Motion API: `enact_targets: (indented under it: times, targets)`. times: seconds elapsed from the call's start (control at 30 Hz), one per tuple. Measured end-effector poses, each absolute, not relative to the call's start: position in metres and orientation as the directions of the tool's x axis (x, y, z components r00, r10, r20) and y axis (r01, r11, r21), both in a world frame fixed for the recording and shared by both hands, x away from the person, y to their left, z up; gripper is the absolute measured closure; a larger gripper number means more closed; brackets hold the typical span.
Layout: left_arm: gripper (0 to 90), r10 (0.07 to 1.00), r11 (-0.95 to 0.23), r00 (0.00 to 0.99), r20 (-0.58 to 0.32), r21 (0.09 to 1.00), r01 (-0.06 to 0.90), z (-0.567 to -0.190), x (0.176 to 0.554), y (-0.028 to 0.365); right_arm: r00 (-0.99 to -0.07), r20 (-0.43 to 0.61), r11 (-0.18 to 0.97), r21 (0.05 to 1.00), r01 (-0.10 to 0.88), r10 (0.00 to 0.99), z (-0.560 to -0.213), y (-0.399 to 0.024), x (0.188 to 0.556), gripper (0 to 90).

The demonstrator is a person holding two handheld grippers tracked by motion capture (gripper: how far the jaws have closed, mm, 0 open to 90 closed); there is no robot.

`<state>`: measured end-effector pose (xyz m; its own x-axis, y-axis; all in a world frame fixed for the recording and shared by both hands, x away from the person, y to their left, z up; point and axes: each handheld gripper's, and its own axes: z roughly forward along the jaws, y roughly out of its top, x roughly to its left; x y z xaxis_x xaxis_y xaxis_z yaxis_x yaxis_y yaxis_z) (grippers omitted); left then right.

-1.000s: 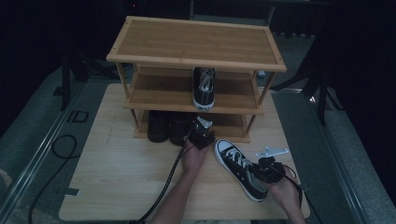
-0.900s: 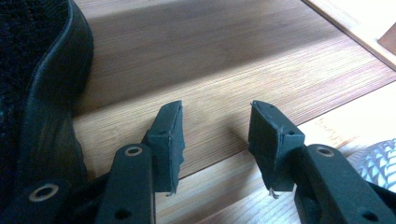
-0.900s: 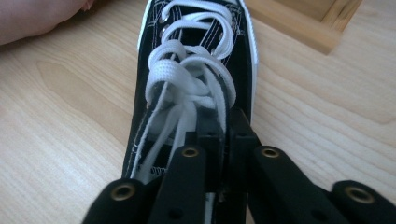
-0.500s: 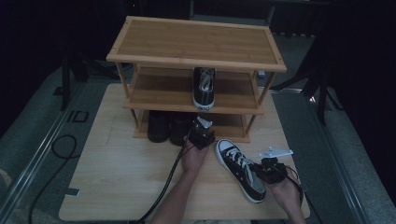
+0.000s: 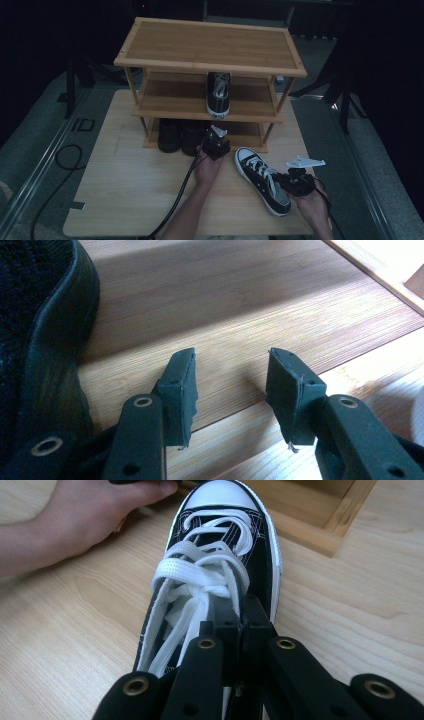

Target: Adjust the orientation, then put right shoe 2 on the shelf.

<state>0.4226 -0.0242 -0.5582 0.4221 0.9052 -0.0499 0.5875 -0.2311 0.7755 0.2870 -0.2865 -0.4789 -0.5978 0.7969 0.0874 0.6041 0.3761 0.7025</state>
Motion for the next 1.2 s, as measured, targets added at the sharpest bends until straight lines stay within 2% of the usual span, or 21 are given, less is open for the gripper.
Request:
enact_targets:
  times: [1.2]
  targets:
    - [55.5, 0.906, -0.231, 0.421, -0.049, 0.775, 0.588, -0.558, 0.422, -0.024, -0.616, 0.090, 0.365, 0.734, 0.572, 0.783, -0.453, -0.291, 0.287, 88.9]
